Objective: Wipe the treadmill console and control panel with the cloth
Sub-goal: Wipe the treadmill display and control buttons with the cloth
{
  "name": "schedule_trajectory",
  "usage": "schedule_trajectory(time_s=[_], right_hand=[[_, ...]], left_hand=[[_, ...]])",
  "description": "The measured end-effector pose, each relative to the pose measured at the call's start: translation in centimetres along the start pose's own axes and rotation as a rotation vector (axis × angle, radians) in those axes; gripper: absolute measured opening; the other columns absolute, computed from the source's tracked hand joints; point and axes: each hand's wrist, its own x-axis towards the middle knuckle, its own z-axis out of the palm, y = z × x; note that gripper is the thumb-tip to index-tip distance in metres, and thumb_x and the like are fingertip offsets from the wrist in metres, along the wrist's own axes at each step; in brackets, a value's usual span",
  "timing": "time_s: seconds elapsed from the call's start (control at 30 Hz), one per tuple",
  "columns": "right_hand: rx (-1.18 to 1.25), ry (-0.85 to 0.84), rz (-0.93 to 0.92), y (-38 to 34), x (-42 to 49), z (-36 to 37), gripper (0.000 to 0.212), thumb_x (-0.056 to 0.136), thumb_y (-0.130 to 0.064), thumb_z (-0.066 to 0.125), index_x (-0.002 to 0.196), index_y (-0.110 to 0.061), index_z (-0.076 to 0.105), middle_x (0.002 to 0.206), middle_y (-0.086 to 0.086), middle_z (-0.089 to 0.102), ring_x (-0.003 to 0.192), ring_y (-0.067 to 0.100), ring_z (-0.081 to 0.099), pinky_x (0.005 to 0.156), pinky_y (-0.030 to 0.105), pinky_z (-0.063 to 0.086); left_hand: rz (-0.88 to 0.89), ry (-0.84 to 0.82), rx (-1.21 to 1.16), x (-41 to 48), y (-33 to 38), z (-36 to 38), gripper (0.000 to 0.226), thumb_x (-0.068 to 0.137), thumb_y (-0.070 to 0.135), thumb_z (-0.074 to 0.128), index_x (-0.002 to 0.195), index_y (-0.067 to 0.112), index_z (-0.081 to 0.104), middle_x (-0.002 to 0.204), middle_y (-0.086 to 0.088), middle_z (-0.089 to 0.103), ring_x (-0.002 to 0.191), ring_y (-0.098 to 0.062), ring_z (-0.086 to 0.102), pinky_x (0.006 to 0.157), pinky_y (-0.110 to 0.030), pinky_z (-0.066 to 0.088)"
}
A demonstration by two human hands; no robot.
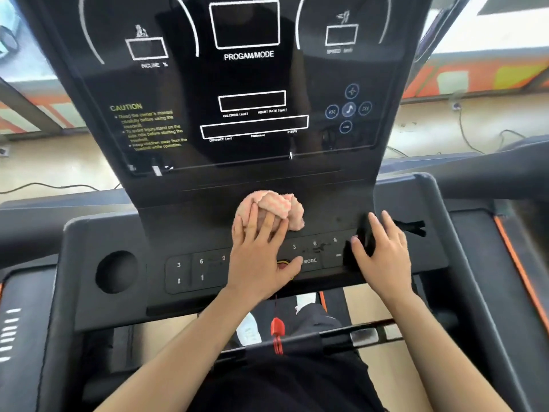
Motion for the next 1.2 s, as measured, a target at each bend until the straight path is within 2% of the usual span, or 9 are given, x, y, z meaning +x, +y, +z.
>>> schedule_trajectory(time_s=[0.17, 0.27, 0.5, 0.63, 0.8, 0.93, 1.0, 1.1, 1.2], right_hand=[[-0.004, -0.099, -0.048, 2.0, 0.0, -0.2, 0.064, 0.097, -0.041, 0.064, 0.154, -0.020, 0.044, 0.164, 0.004, 0.034, 0.152, 0.028, 0.028, 0.121, 0.046, 0.029], [0.046, -0.100, -0.081, 2.7, 0.3, -0.8, 0.060, 0.096, -0.041, 0.066, 0.150, -0.022, 0.050, 0.161, 0.001, 0.041, 0.148, 0.025, 0.033, 0.120, 0.046, 0.033], [0.290, -0.177, -0.056, 4.0, 0.9, -3.0, 0.058, 0.095, -0.028, 0.069, 0.149, -0.023, 0.050, 0.151, -0.010, 0.051, 0.142, 0.009, 0.039, 0.116, 0.028, 0.034], [0.507, -0.047, 0.034, 4.5, -0.7, -2.8, 0.049, 0.095, -0.012, 0.068, 0.142, -0.018, 0.057, 0.140, -0.008, 0.061, 0.133, 0.007, 0.053, 0.115, 0.036, 0.043], [0.620, 0.134, 0.068, 4.9, -1.9, -3.2, 0.040, 0.095, 0.000, 0.063, 0.131, -0.017, 0.064, 0.128, -0.007, 0.066, 0.124, 0.008, 0.059, 0.108, 0.043, 0.049], [0.498, 0.209, -0.059, 5.0, -1.8, -3.8, 0.037, 0.093, 0.001, 0.064, 0.128, -0.013, 0.066, 0.133, -0.002, 0.064, 0.128, 0.012, 0.057, 0.111, 0.039, 0.047], [0.373, 0.193, -0.223, 5.1, -1.3, -4.0, 0.041, 0.093, 0.001, 0.065, 0.131, -0.012, 0.065, 0.138, 0.000, 0.061, 0.131, 0.016, 0.053, 0.113, 0.031, 0.043], [0.141, 0.022, -0.465, 4.7, 0.2, -4.3, 0.054, 0.090, -0.003, 0.060, 0.141, -0.017, 0.058, 0.157, 0.001, 0.044, 0.148, 0.025, 0.034, 0.121, 0.040, 0.030], [-0.102, -0.224, -0.570, 4.3, 2.1, -4.4, 0.068, 0.084, -0.015, 0.047, 0.151, -0.029, 0.046, 0.168, -0.004, 0.024, 0.158, 0.025, 0.011, 0.123, 0.049, 0.018]], left_hand=[[0.083, 0.007, 0.044, 1.8, 1.9, 0.2, 0.087, 0.091, 0.075, 0.033, 0.164, 0.030, 0.023, 0.175, 0.007, 0.003, 0.162, -0.028, -0.006, 0.128, -0.060, 0.007], [0.129, -0.018, 0.061, 2.5, 2.9, 0.7, 0.089, 0.090, 0.074, 0.033, 0.165, 0.029, 0.016, 0.174, 0.007, -0.002, 0.161, -0.029, -0.011, 0.127, -0.059, 0.008], [0.235, -0.046, -0.005, 4.4, 7.1, 1.4, 0.092, 0.090, 0.073, 0.034, 0.165, 0.031, 0.000, 0.173, 0.009, -0.014, 0.160, -0.024, -0.017, 0.131, -0.052, 0.000], [0.265, -0.087, -0.047, 6.2, 10.4, 1.8, 0.096, 0.087, 0.072, 0.035, 0.165, 0.030, -0.001, 0.173, 0.008, -0.013, 0.160, -0.021, -0.018, 0.130, -0.049, -0.006], [0.429, -0.142, -0.095, 8.1, 12.8, 2.3, 0.091, 0.086, 0.068, 0.035, 0.165, 0.027, 0.015, 0.175, 0.002, 0.008, 0.162, -0.022, -0.005, 0.130, -0.049, -0.003], [0.632, -0.037, -0.263, 6.5, 11.7, 1.8, 0.063, 0.086, 0.046, 0.059, 0.145, 0.022, 0.058, 0.161, -0.002, 0.046, 0.157, -0.027, 0.028, 0.130, -0.052, 0.011], [0.664, 0.085, -0.318, 4.0, 10.5, 1.7, 0.045, 0.085, 0.035, 0.066, 0.126, 0.018, 0.073, 0.141, -0.003, 0.067, 0.144, -0.027, 0.049, 0.123, -0.050, 0.032], [0.506, 0.257, -0.356, 0.0, 7.9, 1.8, 0.031, 0.084, 0.026, 0.072, 0.113, 0.018, 0.078, 0.122, 0.002, 0.075, 0.126, -0.023, 0.064, 0.102, -0.045, 0.049], [0.215, 0.330, -0.272, -2.9, 4.7, 1.9, 0.043, 0.082, 0.030, 0.071, 0.124, 0.019, 0.073, 0.132, 0.002, 0.069, 0.132, -0.024, 0.059, 0.106, -0.045, 0.045]])
